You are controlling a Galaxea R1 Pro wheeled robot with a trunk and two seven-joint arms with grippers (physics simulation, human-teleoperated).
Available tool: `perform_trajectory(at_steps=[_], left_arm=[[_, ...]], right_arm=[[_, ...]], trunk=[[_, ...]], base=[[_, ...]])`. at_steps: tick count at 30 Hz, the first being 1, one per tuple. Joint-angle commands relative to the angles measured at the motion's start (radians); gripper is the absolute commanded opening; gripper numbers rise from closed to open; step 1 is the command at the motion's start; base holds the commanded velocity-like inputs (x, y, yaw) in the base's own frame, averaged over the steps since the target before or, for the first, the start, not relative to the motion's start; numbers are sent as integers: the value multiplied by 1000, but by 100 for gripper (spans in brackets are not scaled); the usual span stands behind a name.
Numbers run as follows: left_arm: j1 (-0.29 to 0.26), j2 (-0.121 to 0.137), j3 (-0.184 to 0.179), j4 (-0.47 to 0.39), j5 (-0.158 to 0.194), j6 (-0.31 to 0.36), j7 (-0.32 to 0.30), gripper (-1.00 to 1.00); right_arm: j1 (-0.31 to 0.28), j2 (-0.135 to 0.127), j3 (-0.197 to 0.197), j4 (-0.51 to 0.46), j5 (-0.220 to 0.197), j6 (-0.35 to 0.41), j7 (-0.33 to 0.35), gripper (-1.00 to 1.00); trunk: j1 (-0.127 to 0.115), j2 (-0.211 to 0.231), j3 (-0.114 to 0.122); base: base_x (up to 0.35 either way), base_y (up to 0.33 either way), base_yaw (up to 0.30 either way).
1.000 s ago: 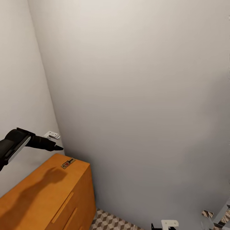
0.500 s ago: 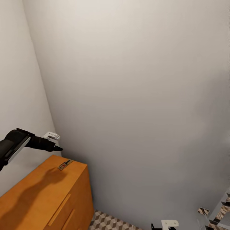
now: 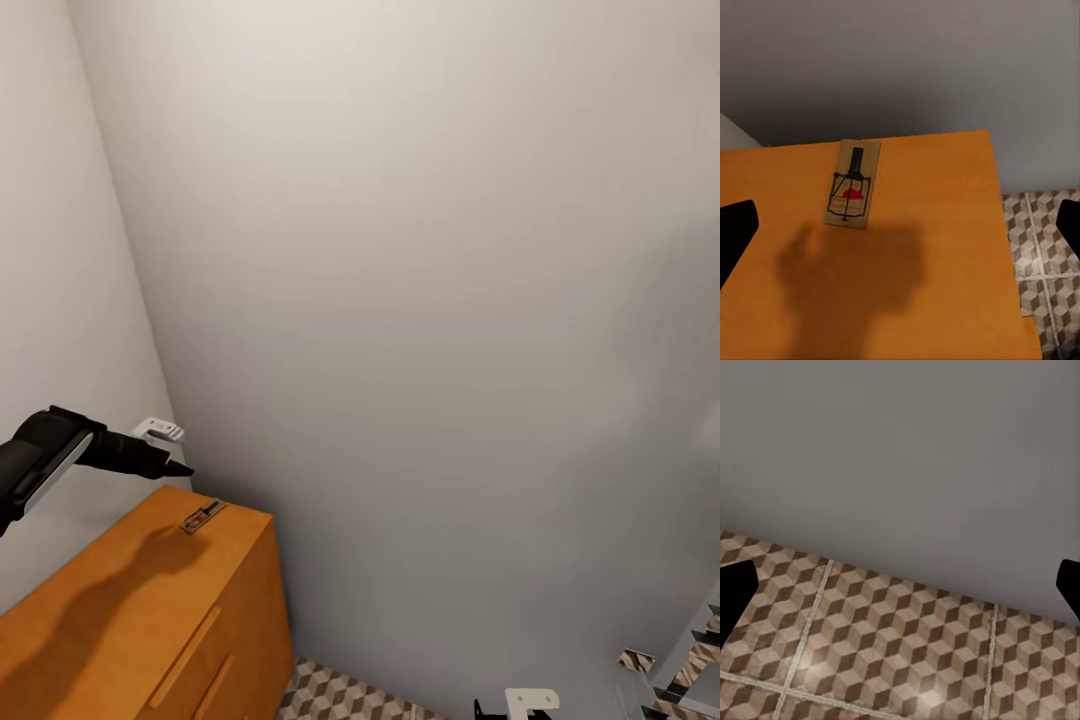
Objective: Take the four mousetraps from the cabinet in the bathroom and place them on the bathroom floor. Make sure all four end up on the same floor surface, and ensure that at least two of them are either under or directly next to the same bathroom sink.
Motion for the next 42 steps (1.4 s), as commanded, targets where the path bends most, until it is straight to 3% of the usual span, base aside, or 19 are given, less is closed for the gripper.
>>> perform_trajectory(at_steps=[1, 11, 42], left_arm=[[-1, 1, -3, 8, 9, -10, 4, 100], [-1, 1, -3, 50, 9, -77, 4, 100], [-1, 0, -8, 118, 9, -101, 4, 100]], right_arm=[[0, 0, 9, 0, -7, -2, -3, 100], [0, 0, 9, 0, -8, -2, -3, 100], [0, 0, 9, 0, -8, -2, -3, 100]], trunk=[[0, -1, 0], [0, -1, 0], [0, -1, 0]], base=[[0, 0, 0], [0, 0, 0], [30, 26, 0]])
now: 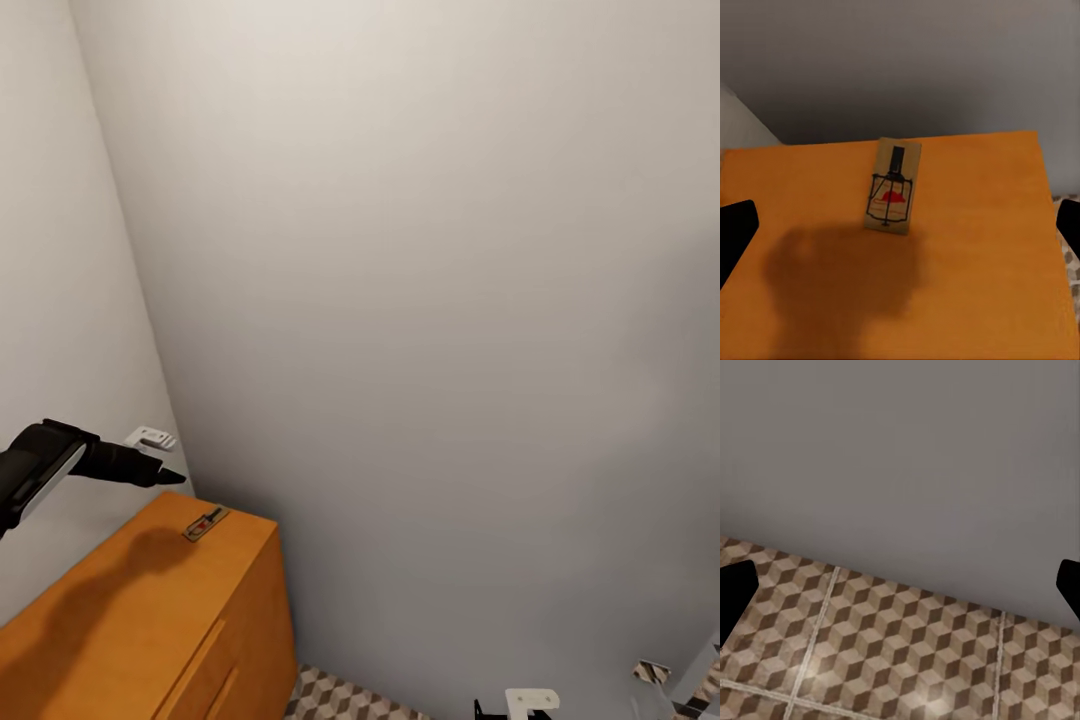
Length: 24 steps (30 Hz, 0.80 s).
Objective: Take the four mousetraps from the cabinet in the bathroom and place them on the bathroom floor. Make sure all four end up on the same floor surface, and ensure that at least two of them are either under or directly next to the same bathroom sink.
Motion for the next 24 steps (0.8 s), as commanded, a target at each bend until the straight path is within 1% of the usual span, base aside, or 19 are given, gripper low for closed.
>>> perform_trajectory(at_steps=[1, 6, 14, 19, 24], left_arm=[[-1, 1, -4, 1, 10, 7, 4, 100], [-1, 1, -13, 8, 10, 0, 4, 100], [-1, 0, -28, 10, 10, -8, 4, 100], [-1, -4, -44, 11, 10, -10, 4, 100], [-1, -9, -69, 11, 10, -10, 5, 100]], right_arm=[[0, 0, 9, 0, -8, -2, -3, 100], [0, 0, 9, 0, -8, -2, -3, 100], [0, 0, 9, 0, -7, -2, -3, 100], [0, 0, 9, 0, -7, -2, -3, 100], [0, 0, 9, 0, -7, -2, -3, 100]], trunk=[[1, -1, 0], [1, -1, 0], [1, -1, 0], [1, -1, 0], [1, -1, 0]], base=[[117, 121, 0], [99, 101, 0], [24, 24, 0], [5, 5, 0], [2, 2, 0]])
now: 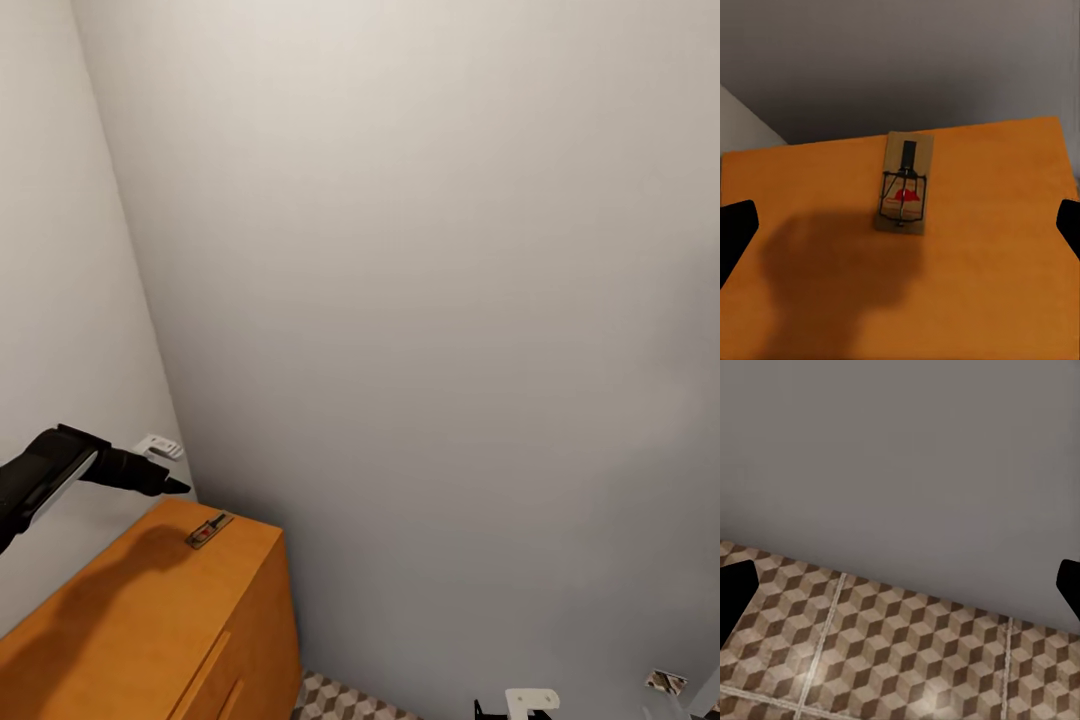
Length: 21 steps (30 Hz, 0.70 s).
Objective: Take the four mousetraps from the cabinet in the bathroom and place them on the bathroom floor. Make sure all four end up on the same floor surface, and ensure that at least two of them are either under or directly next to the same bathroom sink.
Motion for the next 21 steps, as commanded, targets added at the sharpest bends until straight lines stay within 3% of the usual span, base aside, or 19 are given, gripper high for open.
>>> perform_trajectory(at_steps=[1, 9, 21], left_arm=[[-1, 1, -10, 0, 10, 7, 4, 100], [-1, -6, -48, 0, 10, 7, 5, 100], [-1, -11, -57, 0, 10, 7, 5, 100]], right_arm=[[0, 0, 9, 0, -7, -2, -3, 100], [0, 0, 9, 0, -8, -2, -3, 100], [0, 0, 9, 0, -7, -2, -3, 100]], trunk=[[0, -1, 0], [0, -1, 0], [0, -1, 0]], base=[[0, 0, 0], [0, 0, 0], [0, 0, 0]])
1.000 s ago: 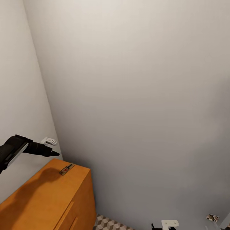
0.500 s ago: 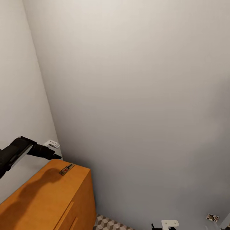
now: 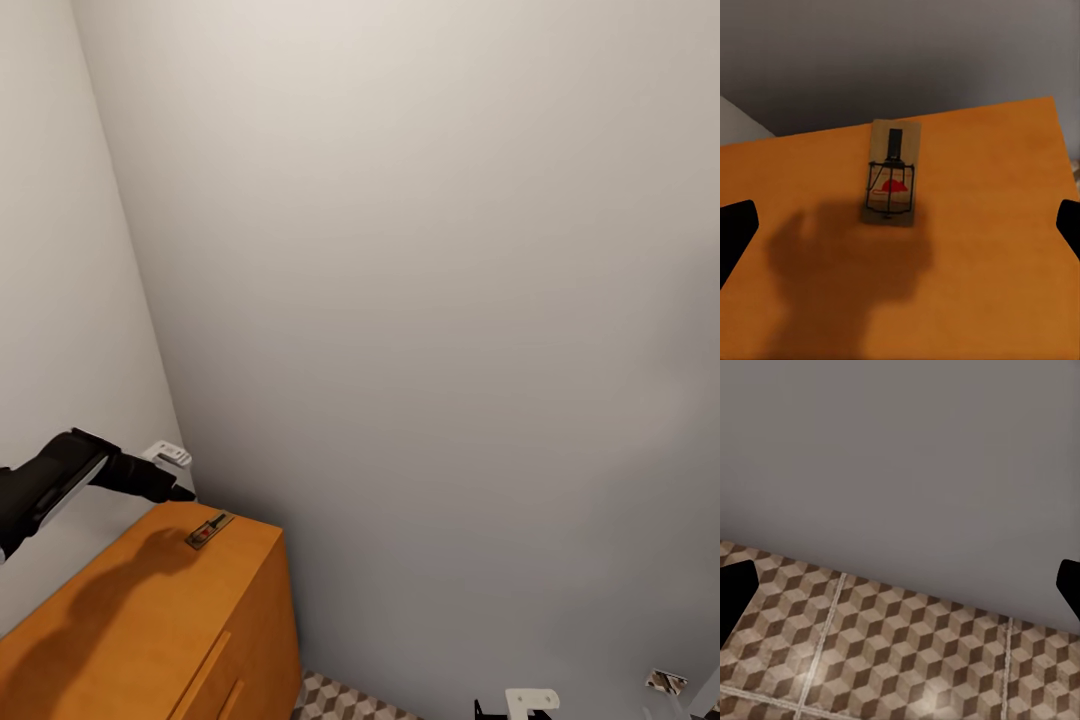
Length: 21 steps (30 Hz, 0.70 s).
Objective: Take the four mousetraps from the cabinet in the bathroom and place them on the bathroom floor. Make sure all four end up on the same floor surface, and ensure that at least two of them are either under or directly next to the same bathroom sink.
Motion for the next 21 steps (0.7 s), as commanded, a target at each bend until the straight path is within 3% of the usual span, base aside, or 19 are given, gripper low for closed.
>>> perform_trajectory(at_steps=[1, 21], left_arm=[[-1, 1, -4, 0, 10, 7, 4, 100], [-1, -4, -5, 52, 10, -25, 4, 100]], right_arm=[[0, 0, 9, 0, -7, -2, -3, 100], [0, 0, 9, 0, -8, -1, -3, 100]], trunk=[[0, -1, -1], [0, -1, -6]], base=[[0, 0, 0], [0, 0, 0]])
